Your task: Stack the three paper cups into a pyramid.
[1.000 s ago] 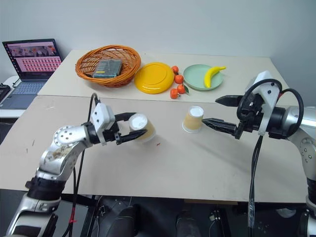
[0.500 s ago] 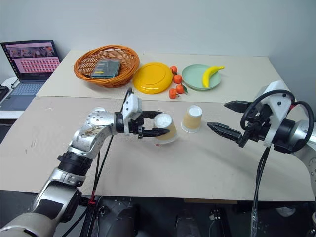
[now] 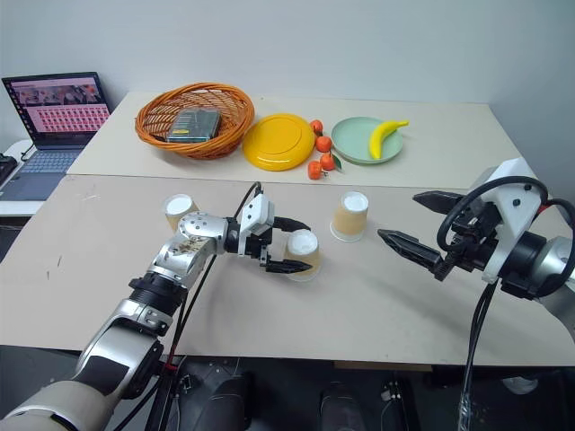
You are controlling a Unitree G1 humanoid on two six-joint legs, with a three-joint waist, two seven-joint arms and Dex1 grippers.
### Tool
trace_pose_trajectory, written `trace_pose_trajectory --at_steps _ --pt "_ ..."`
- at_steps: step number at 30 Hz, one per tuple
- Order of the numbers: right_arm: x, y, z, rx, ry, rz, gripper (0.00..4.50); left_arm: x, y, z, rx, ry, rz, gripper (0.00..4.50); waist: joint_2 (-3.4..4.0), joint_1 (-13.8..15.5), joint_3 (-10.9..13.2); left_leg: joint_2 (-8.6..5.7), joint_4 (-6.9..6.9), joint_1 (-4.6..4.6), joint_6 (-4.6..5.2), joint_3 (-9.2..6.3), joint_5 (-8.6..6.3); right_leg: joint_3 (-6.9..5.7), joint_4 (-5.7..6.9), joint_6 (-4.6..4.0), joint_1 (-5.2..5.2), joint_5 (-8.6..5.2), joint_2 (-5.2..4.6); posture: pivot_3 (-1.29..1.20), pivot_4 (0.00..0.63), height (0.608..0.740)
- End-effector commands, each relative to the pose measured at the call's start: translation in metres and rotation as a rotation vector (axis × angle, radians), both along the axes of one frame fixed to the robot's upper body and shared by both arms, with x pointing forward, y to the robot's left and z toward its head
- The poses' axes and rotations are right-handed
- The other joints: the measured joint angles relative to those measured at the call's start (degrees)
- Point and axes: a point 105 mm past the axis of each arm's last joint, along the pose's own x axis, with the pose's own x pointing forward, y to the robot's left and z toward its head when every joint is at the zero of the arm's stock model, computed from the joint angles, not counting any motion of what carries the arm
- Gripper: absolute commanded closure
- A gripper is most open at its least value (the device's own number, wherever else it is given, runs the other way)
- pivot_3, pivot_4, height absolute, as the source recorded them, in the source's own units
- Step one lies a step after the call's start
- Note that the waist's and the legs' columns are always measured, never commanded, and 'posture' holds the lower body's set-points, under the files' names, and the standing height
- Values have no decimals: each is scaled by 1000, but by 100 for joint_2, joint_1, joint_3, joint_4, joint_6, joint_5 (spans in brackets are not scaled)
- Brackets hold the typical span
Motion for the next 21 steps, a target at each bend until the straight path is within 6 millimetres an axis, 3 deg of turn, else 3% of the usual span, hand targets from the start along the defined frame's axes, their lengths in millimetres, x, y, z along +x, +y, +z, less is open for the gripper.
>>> trace_pose_trajectory --at_steps 1,3,5,8,11,12,15,18,21 --pt "1 -2 14 -11 -63 -8 0 4 -9 55 -109 -120 -11 54 0 0 0 0 0 0 0 0 0 0 0 0 0 0 0 0 150 732" --pt "6 -5 15 -11 -65 -14 0 10 -16 93 -194 -135 20 54 -2 5 1 0 4 -3 0 -2 0 -2 1 1 -1 0 0 0 150 732" --pt "8 -5 14 -19 -65 -11 0 11 -20 115 -218 -163 25 54 -2 16 2 -4 19 -20 2 -13 1 -5 2 6 -3 1 2 0 150 732" --pt "13 -1 17 -18 -73 19 0 7 -23 165 -286 -186 25 54 -2 1 2 -12 22 -22 3 -14 1 -2 -2 13 1 -1 -2 0 150 732" --pt "20 6 16 -15 -69 68 0 6 2 221 -321 -248 145 54 1 -68 5 -11 15 -20 3 -14 1 -1 -1 16 -3 -3 -1 0 150 732" --pt "22 10 15 -11 -65 91 0 9 19 226 -316 -262 220 54 3 -125 5 -11 13 -21 3 -14 2 0 0 18 -7 -4 0 0 150 732" --pt "28 18 13 -4 -54 144 0 16 66 217 -250 -275 421 54 15 -277 0 -10 -4 -2 3 -9 1 10 1 36 -1 -15 -1 0 150 732" --pt "35 23 10 5 -46 182 0 15 117 216 -284 -261 648 54 19 -304 0 -8 -23 27 2 -5 2 12 12 24 11 -14 0 0 150 732" --pt "46 31 7 12 -39 237 0 7 168 202 -297 -292 877 54 1 -296 11 -8 -13 18 -1 -7 4 9 25 24 6 -14 -1 0 150 732"
